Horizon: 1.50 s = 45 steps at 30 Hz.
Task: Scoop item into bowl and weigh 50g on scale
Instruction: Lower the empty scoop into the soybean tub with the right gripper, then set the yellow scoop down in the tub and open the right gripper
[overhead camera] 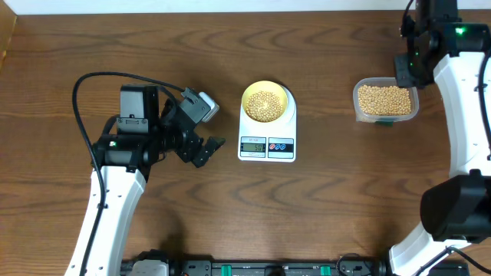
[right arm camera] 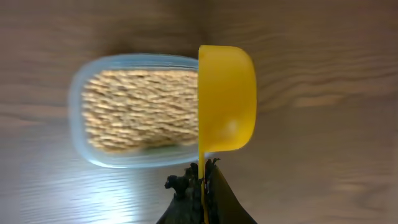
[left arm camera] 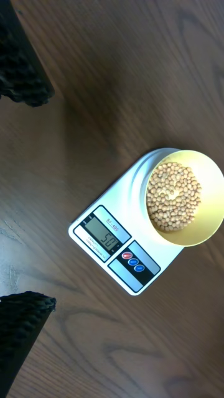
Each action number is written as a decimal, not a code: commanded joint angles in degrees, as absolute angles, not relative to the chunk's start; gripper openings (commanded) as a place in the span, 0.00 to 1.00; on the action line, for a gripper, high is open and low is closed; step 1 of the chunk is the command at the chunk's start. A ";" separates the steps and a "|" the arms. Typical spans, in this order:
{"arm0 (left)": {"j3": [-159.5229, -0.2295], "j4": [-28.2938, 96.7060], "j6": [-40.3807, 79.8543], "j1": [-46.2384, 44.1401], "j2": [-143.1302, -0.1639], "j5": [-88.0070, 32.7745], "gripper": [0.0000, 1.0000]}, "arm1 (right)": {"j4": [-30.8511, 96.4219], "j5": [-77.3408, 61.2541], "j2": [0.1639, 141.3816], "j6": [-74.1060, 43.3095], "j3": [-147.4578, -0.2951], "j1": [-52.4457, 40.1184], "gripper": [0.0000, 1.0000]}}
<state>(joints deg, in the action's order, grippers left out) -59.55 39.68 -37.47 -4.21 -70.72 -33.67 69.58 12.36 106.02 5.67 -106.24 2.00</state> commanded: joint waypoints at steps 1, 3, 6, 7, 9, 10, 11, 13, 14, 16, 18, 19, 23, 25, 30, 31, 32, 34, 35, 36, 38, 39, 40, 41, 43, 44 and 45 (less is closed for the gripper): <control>-58.96 39.75 -37.43 -3.92 -70.85 -33.36 0.97 | 69.19 -4.19 107.00 -4.08 -105.93 6.31 0.01; -58.96 39.77 -37.41 -3.92 -70.85 -33.36 0.98 | 68.75 -9.54 107.13 -6.94 -105.78 8.34 0.01; -58.96 39.77 -37.41 -3.92 -70.85 -33.34 0.98 | 67.51 -15.62 107.18 -10.33 -104.47 10.90 0.01; -58.96 39.77 -37.43 -3.92 -70.85 -33.36 0.97 | 66.96 -17.30 107.18 -10.72 -103.81 11.46 0.01; -58.96 39.77 -37.43 -3.92 -70.85 -33.36 0.98 | 65.21 -21.76 107.18 -10.76 -101.78 12.67 0.01; -58.96 39.75 -37.41 -3.92 -70.85 -33.36 0.98 | 63.70 -24.16 107.18 -11.25 -100.25 13.19 0.01; -58.96 39.77 -37.41 -3.92 -70.85 -33.36 0.98 | 62.37 -25.45 107.18 -12.10 -98.94 13.47 0.01; -58.96 39.77 -37.43 -3.92 -70.85 -33.36 0.97 | 59.44 -27.31 107.18 -14.24 -95.81 13.85 0.01; -58.96 39.77 -37.43 -3.92 -70.85 -33.36 0.98 | 57.98 -27.62 107.18 -15.16 -94.17 13.85 0.01; -58.96 39.77 -37.43 -3.92 -70.85 -33.36 0.98 | 55.90 -27.62 107.18 -16.67 -91.20 13.85 0.01; -58.96 39.75 -37.43 -3.92 -70.85 -33.36 0.98 | 54.74 -27.59 107.18 -16.97 -88.73 13.89 0.01; -58.96 39.77 -37.41 -3.92 -70.85 -33.36 0.98 | 54.70 -27.55 107.18 -16.97 -87.94 14.04 0.01; -58.96 39.75 -37.41 -3.92 -70.85 -33.36 0.98 | 55.13 -27.57 107.18 -17.19 -86.21 15.70 0.01; -58.96 39.77 -37.43 -3.92 -70.85 -33.36 0.98 | 55.33 -27.53 107.18 -17.41 -85.91 16.71 0.01; -58.96 39.77 -37.41 -3.92 -70.85 -33.36 0.98 | 56.75 -26.06 107.18 -18.65 -85.80 18.59 0.07; -58.96 39.77 -37.41 -3.92 -70.85 -33.34 0.98 | 57.17 -25.19 107.18 -18.65 -85.80 18.81 0.10; -58.96 39.77 -37.43 -3.92 -70.85 -33.36 0.98 | 57.60 -24.16 107.18 -18.65 -85.80 18.96 0.12; -58.96 39.75 -37.41 -3.92 -70.85 -33.36 0.97 | 58.08 -22.83 107.18 -18.65 -85.80 19.09 0.16; -58.96 39.77 -37.43 -3.92 -70.85 -33.36 0.98 | 58.11 -22.76 107.18 -18.65 -85.78 19.09 0.20; -58.96 39.77 -37.41 -3.92 -70.85 -33.36 0.98 | 58.11 -22.81 107.18 -18.65 -85.78 19.09 0.24; -58.96 39.77 -37.43 -3.92 -70.85 -33.36 0.98 | 58.33 -22.81 107.18 -18.65 -85.78 19.09 0.28; -58.96 39.77 -37.41 -3.92 -70.85 -33.36 0.97 | 58.61 -22.76 107.18 -18.65 -85.78 19.09 0.30; -58.96 39.77 -37.43 -3.92 -70.85 -33.36 0.97 | 58.98 -22.59 107.18 -18.65 -85.78 19.09 0.31; -58.96 39.77 -37.43 -3.92 -70.85 -33.36 0.98 | 59.42 -22.55 107.18 -18.65 -85.78 19.09 0.33; -58.96 39.77 -37.43 -3.92 -70.85 -33.36 0.98 | 60.49 -22.39 107.18 -18.65 -85.78 19.11 0.39; -58.96 39.77 -37.41 -3.92 -70.85 -33.36 0.98 | 61.08 -22.37 107.18 -18.65 -85.78 19.11 0.44; -58.96 39.77 -37.41 -3.92 -70.85 -33.36 0.98 | 61.93 -22.33 107.18 -18.65 -85.78 19.11 0.48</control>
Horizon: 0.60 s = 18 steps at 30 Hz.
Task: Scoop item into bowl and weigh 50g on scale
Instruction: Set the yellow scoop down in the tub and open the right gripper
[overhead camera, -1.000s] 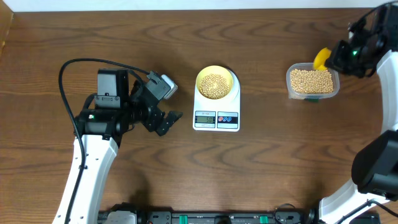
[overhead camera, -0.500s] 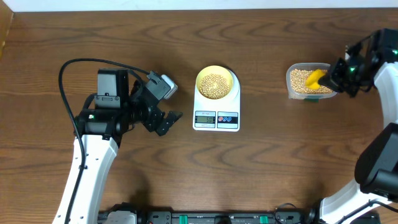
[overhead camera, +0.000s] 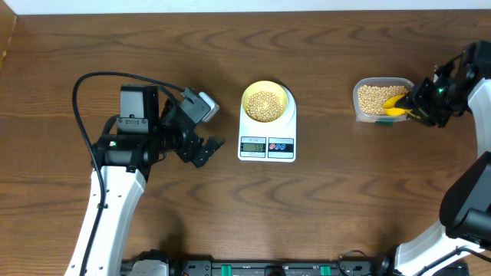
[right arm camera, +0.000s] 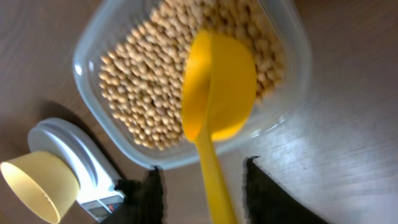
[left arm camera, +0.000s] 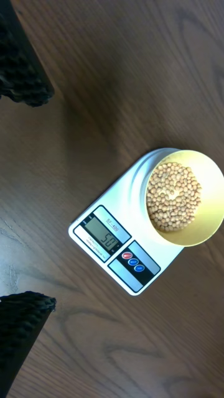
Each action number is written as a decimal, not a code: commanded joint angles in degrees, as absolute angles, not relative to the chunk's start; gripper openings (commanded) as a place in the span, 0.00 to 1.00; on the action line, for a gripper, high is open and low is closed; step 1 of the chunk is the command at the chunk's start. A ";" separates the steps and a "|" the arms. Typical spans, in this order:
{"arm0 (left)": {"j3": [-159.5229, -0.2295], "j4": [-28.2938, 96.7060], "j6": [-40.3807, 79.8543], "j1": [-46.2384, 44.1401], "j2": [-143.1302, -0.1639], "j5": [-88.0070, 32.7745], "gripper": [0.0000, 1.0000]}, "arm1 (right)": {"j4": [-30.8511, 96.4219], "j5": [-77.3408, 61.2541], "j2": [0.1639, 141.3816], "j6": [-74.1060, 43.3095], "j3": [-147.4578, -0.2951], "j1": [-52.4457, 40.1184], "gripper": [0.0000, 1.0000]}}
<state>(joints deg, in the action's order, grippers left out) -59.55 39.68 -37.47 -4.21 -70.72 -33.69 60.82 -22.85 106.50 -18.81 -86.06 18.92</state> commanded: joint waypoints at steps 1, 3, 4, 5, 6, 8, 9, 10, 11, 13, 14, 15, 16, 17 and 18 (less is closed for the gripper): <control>-58.96 39.77 -37.41 -3.92 -70.85 -33.36 0.98 | 62.59 -21.89 107.18 -18.65 -85.78 19.09 0.53; -58.96 39.77 -37.43 -3.92 -70.85 -33.36 0.98 | 64.25 -20.12 107.18 -18.65 -85.78 19.09 0.63; -58.96 39.77 -37.43 -3.92 -70.85 -33.36 0.98 | 65.06 -19.33 107.18 -18.65 -85.78 19.09 0.66; -58.96 39.77 -37.41 -3.92 -70.85 -33.36 0.98 | 65.71 -18.50 107.18 -18.65 -85.78 19.09 0.69; -58.96 39.77 -37.41 -3.92 -70.85 -33.36 0.98 | 66.30 -18.04 107.18 -18.65 -85.78 19.09 0.73; -58.96 39.75 -37.43 -3.92 -70.85 -33.36 0.98 | 67.00 -17.87 107.18 -18.65 -85.78 19.09 0.80; -58.96 39.77 -37.43 -3.92 -70.85 -33.34 0.98 | 67.16 -17.89 107.18 -18.65 -85.78 19.09 0.87; -58.96 39.77 -37.43 -3.92 -70.85 -33.36 0.98 | 67.35 -17.87 107.18 -18.65 -85.78 19.09 0.99; -58.96 39.77 -37.41 -3.92 -70.85 -33.36 0.98 | 67.48 -17.87 107.18 -18.65 -85.78 19.09 0.99; -58.96 39.77 -37.43 -3.92 -70.85 -33.36 0.98 | 67.64 -17.21 107.18 -18.92 -85.78 19.09 0.99; -58.96 39.77 -37.41 -3.92 -70.85 -33.36 0.98 | 67.75 -16.56 107.18 -19.57 -85.78 19.07 0.99; -58.96 39.77 -37.43 -3.92 -70.85 -33.36 0.97 | 67.72 -16.16 107.15 -19.77 -85.78 19.07 0.99; -58.96 39.77 -37.43 -3.92 -70.85 -33.36 0.97 | 67.64 -15.92 107.15 -19.94 -85.82 19.03 0.99; -58.96 39.77 -37.43 -3.92 -70.85 -33.36 0.98 | 67.51 -15.64 107.11 -20.47 -85.93 18.94 0.99; -58.96 39.75 -37.41 -3.92 -70.85 -33.36 0.98 | 67.51 -15.22 107.02 -20.82 -86.11 18.83 0.99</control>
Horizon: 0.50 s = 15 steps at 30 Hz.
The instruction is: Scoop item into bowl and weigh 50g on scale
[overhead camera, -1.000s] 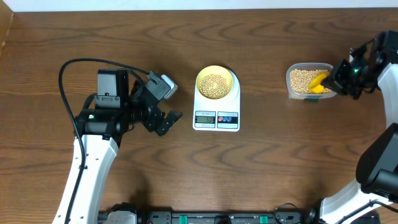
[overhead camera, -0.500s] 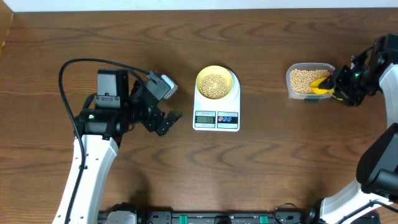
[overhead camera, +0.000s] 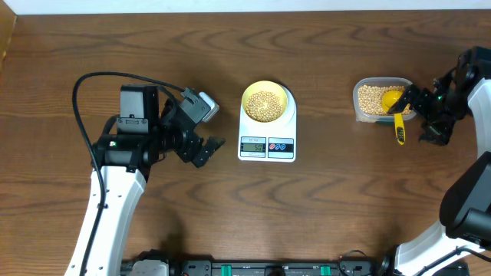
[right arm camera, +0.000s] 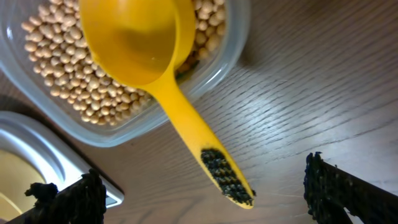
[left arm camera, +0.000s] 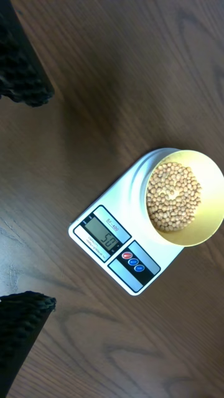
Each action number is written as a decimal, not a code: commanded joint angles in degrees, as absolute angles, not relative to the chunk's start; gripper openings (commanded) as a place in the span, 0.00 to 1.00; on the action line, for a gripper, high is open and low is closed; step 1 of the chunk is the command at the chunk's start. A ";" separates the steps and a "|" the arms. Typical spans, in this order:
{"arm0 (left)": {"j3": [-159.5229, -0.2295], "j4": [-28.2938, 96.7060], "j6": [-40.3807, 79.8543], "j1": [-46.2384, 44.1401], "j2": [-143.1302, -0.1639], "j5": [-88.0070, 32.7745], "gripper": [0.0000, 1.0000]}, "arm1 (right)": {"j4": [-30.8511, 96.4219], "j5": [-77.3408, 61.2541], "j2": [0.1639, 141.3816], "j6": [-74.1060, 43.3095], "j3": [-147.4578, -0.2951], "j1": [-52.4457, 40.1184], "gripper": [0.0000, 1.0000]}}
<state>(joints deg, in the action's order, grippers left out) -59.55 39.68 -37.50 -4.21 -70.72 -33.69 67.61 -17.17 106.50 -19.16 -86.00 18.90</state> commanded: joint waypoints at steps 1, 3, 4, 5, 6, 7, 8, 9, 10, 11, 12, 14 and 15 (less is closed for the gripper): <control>-58.96 39.75 -37.41 -3.92 -70.85 -33.36 0.98 | 67.46 -14.76 106.87 -20.80 -86.41 18.61 0.99; -58.96 39.77 -37.43 -3.92 -70.85 -33.34 0.98 | 67.22 -13.63 106.32 -20.82 -87.39 17.89 0.99; -58.96 39.77 -37.41 -3.92 -70.85 -33.36 0.98 | 67.05 -13.30 106.02 -20.80 -88.20 17.45 0.99; -58.96 39.77 -37.43 -3.92 -70.85 -33.36 0.97 | 66.98 -13.10 105.69 -20.80 -89.23 16.97 0.99; -58.96 39.77 -37.43 -3.92 -70.85 -33.36 0.98 | 66.89 -12.93 105.45 -20.78 -90.43 16.45 0.99; -58.96 39.77 -37.43 -3.92 -70.85 -33.36 0.98 | 66.87 -12.97 105.25 -20.78 -91.83 15.94 0.99; -58.96 39.77 -37.43 -3.92 -70.85 -33.36 0.98 | 66.92 -12.99 105.19 -20.78 -93.36 15.44 0.99; -58.96 39.77 -37.41 -3.92 -70.85 -33.36 0.97 | 66.98 -13.02 105.10 -20.78 -94.96 14.90 0.99; -58.96 39.77 -37.41 -3.92 -70.85 -33.36 0.97 | 67.02 -13.02 105.08 -20.78 -96.57 14.22 0.99; -58.96 39.75 -37.43 -3.92 -70.85 -33.36 0.97 | 67.02 -13.02 105.08 -20.78 -98.17 13.50 0.99; -58.96 39.77 -37.43 -3.92 -70.85 -33.36 0.98 | 67.00 -12.99 105.08 -20.80 -99.68 12.62 0.99; -58.96 39.77 -37.41 -3.92 -70.85 -33.36 0.97 | 66.46 -12.75 105.08 -20.80 -102.30 10.63 0.99; -58.96 39.75 -37.43 -3.92 -70.85 -33.36 0.98 | 65.80 -12.19 105.08 -20.84 -103.33 9.54 0.99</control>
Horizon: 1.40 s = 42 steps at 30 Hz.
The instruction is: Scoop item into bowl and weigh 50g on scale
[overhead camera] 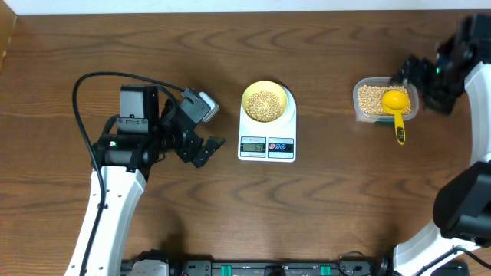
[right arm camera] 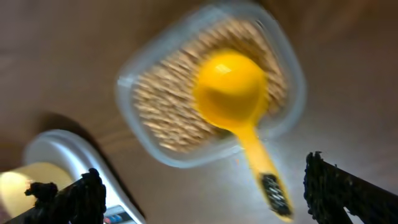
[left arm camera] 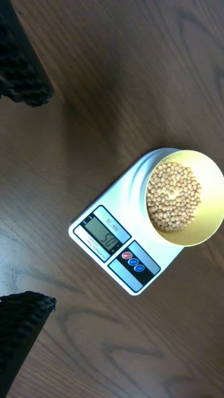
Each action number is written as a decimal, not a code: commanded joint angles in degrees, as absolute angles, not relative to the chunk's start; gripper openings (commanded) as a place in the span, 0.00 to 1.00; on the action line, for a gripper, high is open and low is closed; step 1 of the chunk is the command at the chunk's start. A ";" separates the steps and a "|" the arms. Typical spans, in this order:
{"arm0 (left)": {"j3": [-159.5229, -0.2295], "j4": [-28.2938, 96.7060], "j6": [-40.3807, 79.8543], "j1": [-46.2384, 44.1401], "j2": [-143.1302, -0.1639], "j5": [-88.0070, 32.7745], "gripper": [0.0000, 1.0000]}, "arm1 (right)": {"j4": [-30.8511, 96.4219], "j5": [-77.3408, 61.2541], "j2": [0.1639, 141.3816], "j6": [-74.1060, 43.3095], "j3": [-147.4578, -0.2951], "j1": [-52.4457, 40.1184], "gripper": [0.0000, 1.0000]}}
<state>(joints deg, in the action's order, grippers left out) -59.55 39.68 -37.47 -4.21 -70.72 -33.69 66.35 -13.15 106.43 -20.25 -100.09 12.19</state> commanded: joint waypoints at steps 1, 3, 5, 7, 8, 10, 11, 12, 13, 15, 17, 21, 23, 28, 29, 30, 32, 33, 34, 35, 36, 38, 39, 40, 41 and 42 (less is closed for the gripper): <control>-58.96 39.77 -37.41 -3.92 -70.85 -33.36 0.98 | 64.69 -11.51 105.08 -21.06 -104.14 8.36 0.99; -58.96 39.77 -37.43 -3.92 -70.85 -33.34 0.98 | 61.80 -10.41 105.08 -21.85 -105.12 6.20 0.99; -58.96 39.77 -37.41 -3.92 -70.85 -33.36 0.98 | 58.15 -10.41 105.10 -21.85 -105.58 4.01 0.99; -58.96 39.77 -37.43 -3.92 -70.85 -33.36 0.98 | 55.31 -10.41 105.10 -21.85 -105.78 2.11 0.99; -58.96 39.77 -37.43 -3.92 -70.85 -33.36 0.97 | 54.24 -10.41 105.10 -21.85 -105.78 1.26 0.99; -58.96 39.77 -37.43 -3.92 -70.85 -33.34 0.98 | 53.12 -10.41 105.08 -21.85 -106.04 -0.14 0.99; -58.96 39.77 -37.43 -3.92 -70.85 -33.36 0.98 | 53.01 -10.41 105.08 -21.85 -106.24 -0.69 0.99; -58.96 39.77 -37.41 -3.92 -70.85 -33.36 0.98 | 53.10 -10.46 104.97 -21.85 -106.54 -1.28 0.99; -58.96 39.75 -37.43 -3.92 -70.85 -33.36 0.98 | 53.23 -10.48 104.88 -21.87 -106.67 -1.54 0.99; -58.96 39.77 -37.41 -3.92 -70.85 -33.36 0.97 | 53.60 -10.48 104.38 -21.87 -106.96 -2.22 0.99; -58.96 39.77 -37.43 -3.92 -70.85 -33.36 0.98 | 53.78 -10.68 103.39 -21.89 -106.96 -2.94 0.99; -58.96 39.75 -37.43 -3.92 -70.85 -33.36 0.97 | 55.02 -10.63 100.60 -21.87 -106.96 -4.36 0.99; -58.96 39.77 -37.41 -3.92 -70.85 -33.34 0.97 | 56.12 -10.61 99.09 -21.85 -106.96 -4.69 0.99; -58.96 39.77 -37.41 -3.92 -70.85 -33.36 0.97 | 61.60 -8.86 94.89 -21.82 -106.96 -4.64 0.99; -58.96 39.77 -37.41 -3.92 -70.85 -33.36 0.98 | 62.76 -7.92 94.04 -21.82 -106.96 -4.64 0.99; -58.96 39.77 -37.43 -3.92 -70.85 -33.34 0.98 | 63.68 -7.03 93.25 -21.82 -106.96 -4.64 0.99; -58.96 39.77 -37.43 -3.92 -70.85 -33.36 0.98 | 64.77 -5.50 91.77 -21.82 -106.96 -4.64 0.99; -58.96 39.77 -37.41 -3.92 -70.85 -33.36 0.98 | 64.97 -4.93 91.11 -21.82 -106.96 -4.64 0.99; -58.96 39.77 -37.43 -3.92 -70.85 -33.36 0.98 | 65.17 -4.62 90.43 -21.82 -106.96 -4.64 0.99; -58.96 39.77 -37.43 -3.92 -70.85 -33.36 0.98 | 65.43 -4.62 89.80 -21.80 -106.96 -4.64 0.99; -58.96 39.75 -37.41 -3.92 -70.85 -33.36 0.98 | 65.76 -4.60 89.23 -21.58 -106.96 -4.67 0.99; -58.96 39.77 -37.43 -3.92 -70.85 -33.36 0.98 | 66.00 -4.29 88.38 -20.47 -106.96 -4.67 0.99; -58.96 39.77 -37.41 -3.92 -70.85 -33.36 0.97 | 65.95 -3.64 88.23 -20.29 -106.96 -4.64 0.99; -58.96 39.77 -37.43 -3.92 -70.85 -33.36 0.98 | 65.71 -2.85 87.96 -20.32 -106.96 -4.64 0.99; -58.96 39.75 -37.43 -3.92 -70.85 -33.36 0.98 | 65.21 -2.46 87.83 -20.29 -106.96 -4.64 0.99; -58.96 39.77 -37.41 -3.92 -70.85 -33.36 0.97 | 64.64 -2.11 87.68 -19.94 -106.96 -4.56 0.99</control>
<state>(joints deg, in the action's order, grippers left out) -59.55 39.68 -37.50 -4.21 -70.72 -33.69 65.34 -4.67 88.77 -21.19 -105.82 -4.64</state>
